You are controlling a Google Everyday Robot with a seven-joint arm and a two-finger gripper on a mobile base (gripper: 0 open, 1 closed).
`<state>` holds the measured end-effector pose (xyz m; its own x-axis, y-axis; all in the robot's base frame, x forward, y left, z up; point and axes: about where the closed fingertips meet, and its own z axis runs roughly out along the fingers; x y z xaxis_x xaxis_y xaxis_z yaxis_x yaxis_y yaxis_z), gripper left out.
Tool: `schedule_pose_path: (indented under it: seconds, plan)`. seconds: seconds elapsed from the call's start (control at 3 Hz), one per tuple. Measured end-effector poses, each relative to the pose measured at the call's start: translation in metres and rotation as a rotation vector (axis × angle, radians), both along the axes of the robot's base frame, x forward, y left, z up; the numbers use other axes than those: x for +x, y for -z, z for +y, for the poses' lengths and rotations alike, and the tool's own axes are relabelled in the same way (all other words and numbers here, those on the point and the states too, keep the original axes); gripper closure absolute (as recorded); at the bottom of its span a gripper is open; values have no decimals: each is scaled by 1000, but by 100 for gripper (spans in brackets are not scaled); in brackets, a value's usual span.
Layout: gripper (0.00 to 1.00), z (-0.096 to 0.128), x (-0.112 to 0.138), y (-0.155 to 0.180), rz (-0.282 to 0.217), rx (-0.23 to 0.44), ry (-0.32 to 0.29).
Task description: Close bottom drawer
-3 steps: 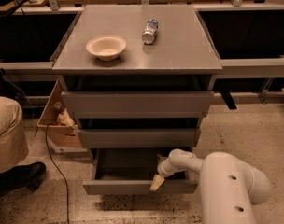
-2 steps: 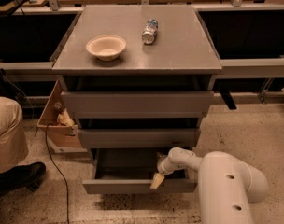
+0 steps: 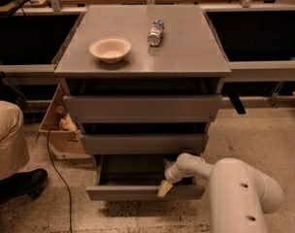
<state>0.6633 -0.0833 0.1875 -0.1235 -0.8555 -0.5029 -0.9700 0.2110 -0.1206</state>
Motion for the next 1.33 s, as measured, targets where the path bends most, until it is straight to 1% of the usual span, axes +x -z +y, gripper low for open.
schedule_pose_path:
  seconds: [1.0,1.33]
  plan:
    - [0,-17,-33,-28,68,68,-18]
    - [17,-24,-56,-27,114,118,-14]
